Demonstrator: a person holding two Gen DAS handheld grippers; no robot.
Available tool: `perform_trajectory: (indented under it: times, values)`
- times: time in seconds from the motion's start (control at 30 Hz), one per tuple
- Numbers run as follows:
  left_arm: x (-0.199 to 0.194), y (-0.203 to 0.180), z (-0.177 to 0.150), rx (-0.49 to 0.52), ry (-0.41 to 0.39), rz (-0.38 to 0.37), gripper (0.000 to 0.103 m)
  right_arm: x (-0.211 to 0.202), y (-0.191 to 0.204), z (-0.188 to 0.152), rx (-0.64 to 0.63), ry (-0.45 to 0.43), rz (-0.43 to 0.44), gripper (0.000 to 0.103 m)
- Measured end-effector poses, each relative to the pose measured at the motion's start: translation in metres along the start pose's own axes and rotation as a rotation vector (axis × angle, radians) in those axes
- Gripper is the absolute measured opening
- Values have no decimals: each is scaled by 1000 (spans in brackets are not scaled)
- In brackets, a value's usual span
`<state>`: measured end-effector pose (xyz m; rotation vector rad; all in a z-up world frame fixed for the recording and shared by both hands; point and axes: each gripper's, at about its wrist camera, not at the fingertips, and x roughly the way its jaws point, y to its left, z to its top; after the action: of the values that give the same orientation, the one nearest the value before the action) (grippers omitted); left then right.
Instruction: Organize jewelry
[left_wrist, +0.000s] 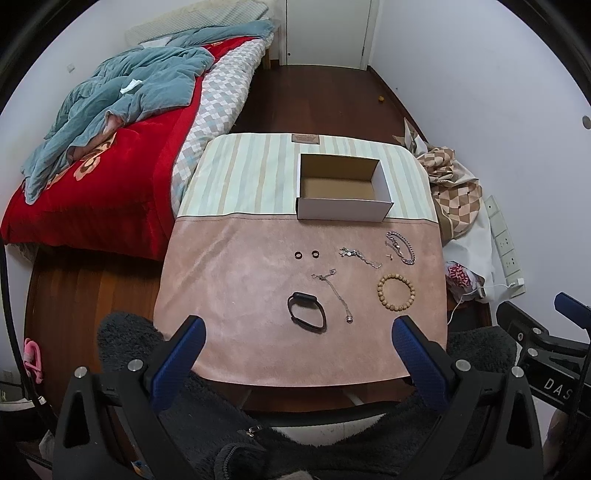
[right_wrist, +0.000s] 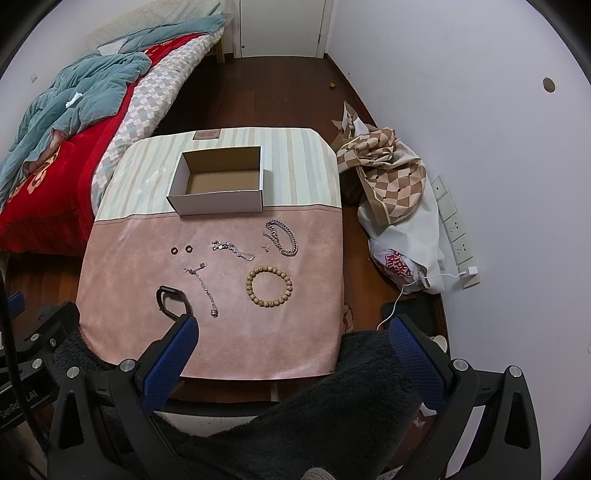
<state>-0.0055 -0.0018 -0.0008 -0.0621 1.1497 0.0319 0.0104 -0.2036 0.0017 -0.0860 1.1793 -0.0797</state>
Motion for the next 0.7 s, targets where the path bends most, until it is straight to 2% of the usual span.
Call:
perform_trajectory:
  times: [0.7]
  values:
    - [-4,-4,-1,9,-8,4,103,-8,-5,-2,1,-21,-8,103]
